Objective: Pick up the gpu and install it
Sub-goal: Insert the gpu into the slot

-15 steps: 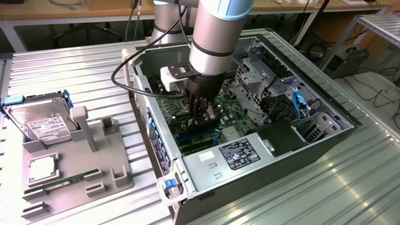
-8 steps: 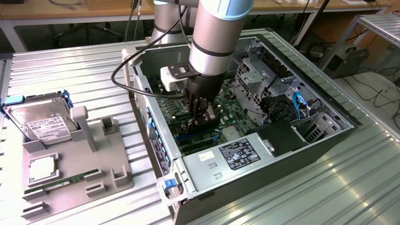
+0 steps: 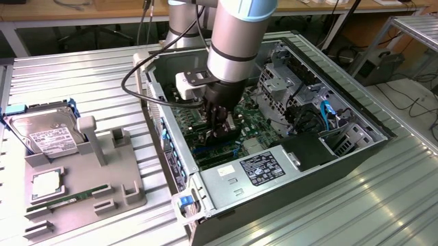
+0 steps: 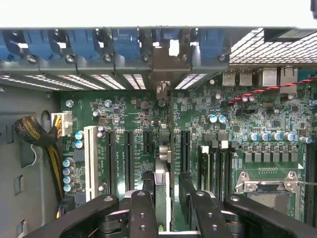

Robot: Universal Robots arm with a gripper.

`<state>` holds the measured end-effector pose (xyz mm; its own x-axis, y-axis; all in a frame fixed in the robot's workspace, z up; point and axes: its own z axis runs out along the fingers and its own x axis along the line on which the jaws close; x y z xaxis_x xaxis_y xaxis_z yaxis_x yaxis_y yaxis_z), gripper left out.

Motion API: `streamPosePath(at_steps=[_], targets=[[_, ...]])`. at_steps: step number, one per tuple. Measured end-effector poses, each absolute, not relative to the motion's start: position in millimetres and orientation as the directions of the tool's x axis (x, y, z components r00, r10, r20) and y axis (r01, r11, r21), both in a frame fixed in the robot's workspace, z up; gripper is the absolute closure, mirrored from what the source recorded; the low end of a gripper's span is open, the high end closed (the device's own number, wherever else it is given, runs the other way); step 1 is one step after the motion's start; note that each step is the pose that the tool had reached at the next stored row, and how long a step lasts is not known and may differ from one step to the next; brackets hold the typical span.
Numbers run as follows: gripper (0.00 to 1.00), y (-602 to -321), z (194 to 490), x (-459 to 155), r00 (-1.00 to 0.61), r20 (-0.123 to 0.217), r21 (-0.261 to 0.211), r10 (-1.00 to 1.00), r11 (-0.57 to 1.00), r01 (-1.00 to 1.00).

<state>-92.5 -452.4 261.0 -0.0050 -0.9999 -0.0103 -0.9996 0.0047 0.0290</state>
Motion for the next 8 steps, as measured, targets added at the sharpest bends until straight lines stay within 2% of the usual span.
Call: streamPosePath(at_steps=[8], targets=[[0.68,-452,283,-93,-0.005,-0.010,0.029,-1.000,0.005,-1.000]])
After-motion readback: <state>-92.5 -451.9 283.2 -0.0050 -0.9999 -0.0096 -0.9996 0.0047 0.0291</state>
